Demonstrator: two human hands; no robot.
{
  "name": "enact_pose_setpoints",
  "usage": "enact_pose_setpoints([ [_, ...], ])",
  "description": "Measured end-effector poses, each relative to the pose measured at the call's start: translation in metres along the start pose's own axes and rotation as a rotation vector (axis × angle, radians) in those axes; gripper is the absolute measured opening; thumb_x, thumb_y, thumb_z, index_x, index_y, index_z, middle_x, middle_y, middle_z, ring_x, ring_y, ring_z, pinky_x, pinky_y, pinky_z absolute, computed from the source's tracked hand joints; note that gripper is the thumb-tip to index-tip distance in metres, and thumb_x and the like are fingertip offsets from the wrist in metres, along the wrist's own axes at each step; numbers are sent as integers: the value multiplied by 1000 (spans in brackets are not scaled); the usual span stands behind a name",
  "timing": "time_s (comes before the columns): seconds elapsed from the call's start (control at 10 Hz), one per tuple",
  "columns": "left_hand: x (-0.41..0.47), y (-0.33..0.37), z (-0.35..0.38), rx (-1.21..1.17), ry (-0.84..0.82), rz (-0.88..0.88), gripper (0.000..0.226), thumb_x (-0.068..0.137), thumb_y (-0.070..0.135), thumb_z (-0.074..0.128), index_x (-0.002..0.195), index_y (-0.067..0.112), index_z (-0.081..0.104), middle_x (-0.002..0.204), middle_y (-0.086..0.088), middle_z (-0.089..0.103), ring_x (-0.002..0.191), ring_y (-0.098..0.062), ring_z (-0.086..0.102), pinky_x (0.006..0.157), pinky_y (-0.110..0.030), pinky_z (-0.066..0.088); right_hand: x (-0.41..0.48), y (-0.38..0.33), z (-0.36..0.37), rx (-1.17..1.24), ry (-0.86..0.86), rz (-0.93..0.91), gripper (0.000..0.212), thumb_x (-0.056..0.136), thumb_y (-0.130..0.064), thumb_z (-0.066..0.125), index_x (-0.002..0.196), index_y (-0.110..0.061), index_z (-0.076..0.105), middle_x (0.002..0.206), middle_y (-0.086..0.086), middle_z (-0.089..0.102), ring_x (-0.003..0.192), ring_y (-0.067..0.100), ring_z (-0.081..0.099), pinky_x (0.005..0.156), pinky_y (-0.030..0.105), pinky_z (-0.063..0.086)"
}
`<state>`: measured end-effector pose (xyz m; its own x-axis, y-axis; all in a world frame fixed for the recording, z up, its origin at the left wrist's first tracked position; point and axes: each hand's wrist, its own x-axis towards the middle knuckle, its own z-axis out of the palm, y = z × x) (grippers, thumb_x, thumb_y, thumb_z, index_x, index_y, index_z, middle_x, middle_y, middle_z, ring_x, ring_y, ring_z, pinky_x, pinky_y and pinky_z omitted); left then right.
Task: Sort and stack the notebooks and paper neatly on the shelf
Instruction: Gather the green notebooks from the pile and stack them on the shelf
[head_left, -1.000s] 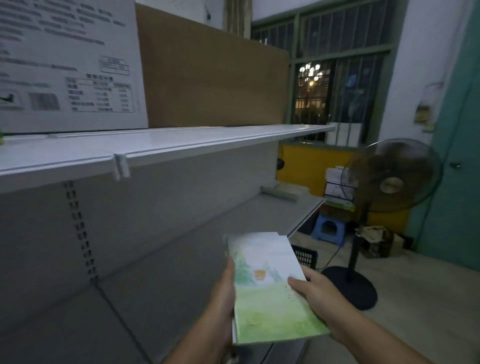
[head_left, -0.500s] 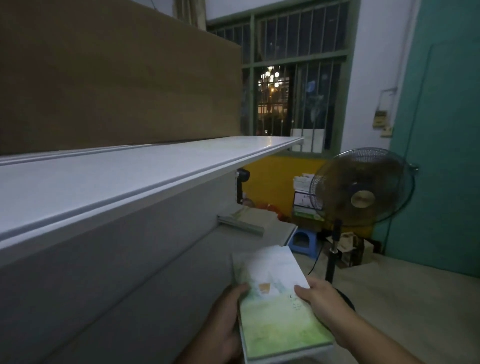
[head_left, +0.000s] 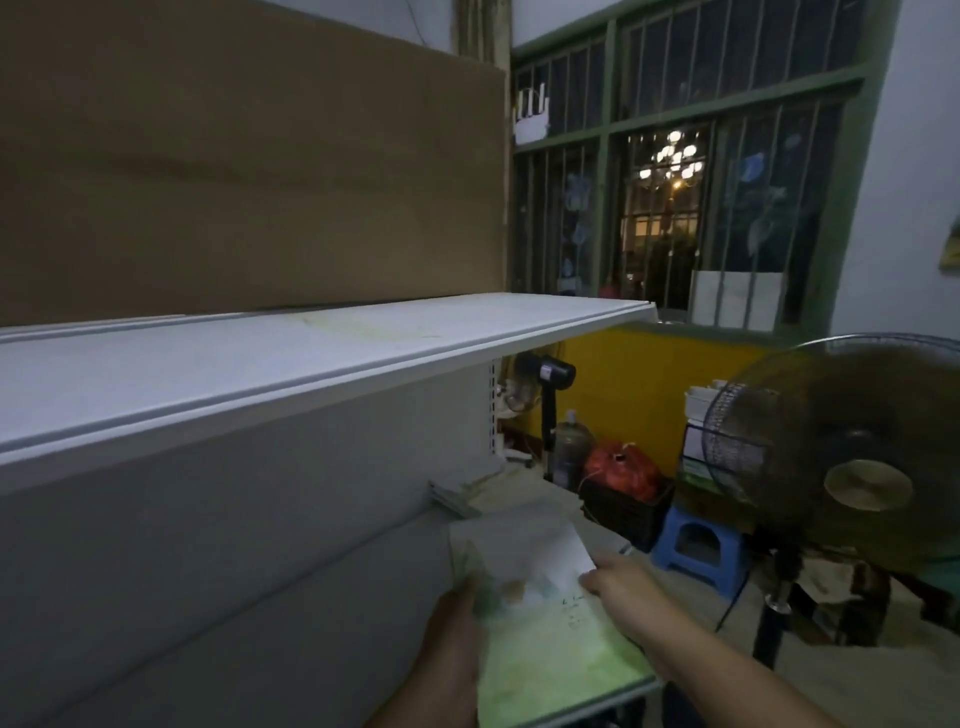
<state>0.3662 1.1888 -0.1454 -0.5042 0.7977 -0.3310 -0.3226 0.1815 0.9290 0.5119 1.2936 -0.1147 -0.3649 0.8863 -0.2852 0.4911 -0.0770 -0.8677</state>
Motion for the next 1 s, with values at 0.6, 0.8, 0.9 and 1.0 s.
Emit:
enact_pose_setpoints([
  [0.6, 169, 37, 36, -151, 135, 44, 29, 66, 10, 75, 93, 0, 73, 89, -20, 73, 83, -35, 71, 79, -49, 57, 197, -75, -35, -444, -73, -335, 23, 89, 2, 47, 93, 6, 69, 92, 22, 69, 83, 34, 66, 65, 28, 52],
  [0.8, 188, 41, 38, -35, 367, 190, 27, 51, 27, 81, 75, 18, 73, 77, -7, 73, 72, -21, 69, 69, -37, 59, 239, -79, -15, -646, -67, -451, 36, 97, -16, 42, 130, -10, 53, 138, 9, 50, 126, 24, 47, 101, 28, 38],
  [0.9, 196, 28, 43, 27, 385, 204, 43, 51, 49, 76, 84, 21, 75, 89, -2, 75, 85, -22, 71, 82, -45, 57, 239, -62, 2, -655, -127, -626, 36, 96, -26, 30, 117, -14, 56, 117, -10, 57, 117, 25, 53, 93, 25, 39],
  [1.0, 195, 23, 45, 53, 409, 187, 26, 75, 37, 71, 96, 23, 74, 95, 1, 75, 90, -19, 71, 88, -42, 55, 243, -50, 9, -721, -130, -705, 34, 100, -21, 27, 124, -15, 50, 127, -9, 51, 123, 18, 48, 101, 22, 31],
])
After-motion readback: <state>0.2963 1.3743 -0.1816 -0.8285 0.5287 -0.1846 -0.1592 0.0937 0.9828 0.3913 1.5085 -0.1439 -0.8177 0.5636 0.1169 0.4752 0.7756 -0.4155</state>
